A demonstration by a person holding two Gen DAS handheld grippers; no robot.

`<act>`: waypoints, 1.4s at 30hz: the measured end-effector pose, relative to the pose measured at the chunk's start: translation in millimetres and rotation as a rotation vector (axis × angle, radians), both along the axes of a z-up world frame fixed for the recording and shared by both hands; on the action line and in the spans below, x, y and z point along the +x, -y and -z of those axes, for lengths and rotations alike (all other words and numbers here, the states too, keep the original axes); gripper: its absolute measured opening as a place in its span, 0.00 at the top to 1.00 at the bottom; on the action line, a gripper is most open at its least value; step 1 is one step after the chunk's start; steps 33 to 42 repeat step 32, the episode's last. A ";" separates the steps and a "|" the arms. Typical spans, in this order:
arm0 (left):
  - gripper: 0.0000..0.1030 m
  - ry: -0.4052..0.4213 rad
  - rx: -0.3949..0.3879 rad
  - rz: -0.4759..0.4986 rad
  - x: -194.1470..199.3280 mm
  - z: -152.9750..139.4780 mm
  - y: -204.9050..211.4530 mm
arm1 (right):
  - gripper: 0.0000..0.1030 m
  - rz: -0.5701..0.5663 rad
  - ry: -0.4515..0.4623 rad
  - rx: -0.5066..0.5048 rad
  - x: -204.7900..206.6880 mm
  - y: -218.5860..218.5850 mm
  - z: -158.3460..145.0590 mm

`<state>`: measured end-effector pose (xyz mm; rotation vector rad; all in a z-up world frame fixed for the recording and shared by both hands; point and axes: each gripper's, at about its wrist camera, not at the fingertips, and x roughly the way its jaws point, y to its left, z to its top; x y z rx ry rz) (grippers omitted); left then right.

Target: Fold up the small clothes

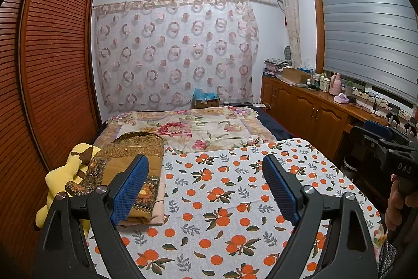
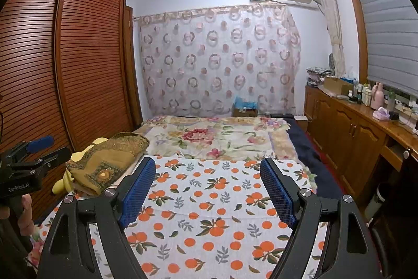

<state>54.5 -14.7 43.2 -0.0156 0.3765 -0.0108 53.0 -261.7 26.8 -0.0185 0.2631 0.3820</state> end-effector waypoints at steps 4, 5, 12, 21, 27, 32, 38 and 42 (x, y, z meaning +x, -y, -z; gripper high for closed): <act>0.14 -0.001 0.001 0.000 0.3 0.4 0.5 | 0.19 -0.002 0.002 0.000 0.6 0.7 0.9; 0.14 -0.001 0.001 0.000 0.2 0.4 0.4 | 0.19 -0.001 0.002 0.000 0.9 0.9 0.7; 0.14 0.000 0.000 0.001 -0.1 1.2 0.9 | 0.19 -0.003 0.000 0.002 0.5 1.8 1.3; 0.14 -0.002 0.001 0.002 -0.1 2.1 1.0 | 0.19 -0.001 0.004 -0.001 0.9 3.8 0.6; 0.14 -0.001 0.006 0.002 -3.4 -2.4 3.2 | 0.19 0.000 0.005 -0.002 1.7 4.2 0.3; 0.14 -0.001 0.004 0.001 -3.4 -1.6 3.6 | 0.19 0.001 0.005 -0.001 1.8 4.3 -0.2; 0.14 -0.001 0.004 0.001 -3.4 -1.6 3.6 | 0.19 0.001 0.005 -0.001 1.8 4.3 -0.2; 0.14 -0.001 0.004 0.001 -3.4 -1.6 3.6 | 0.19 0.001 0.005 -0.001 1.8 4.3 -0.2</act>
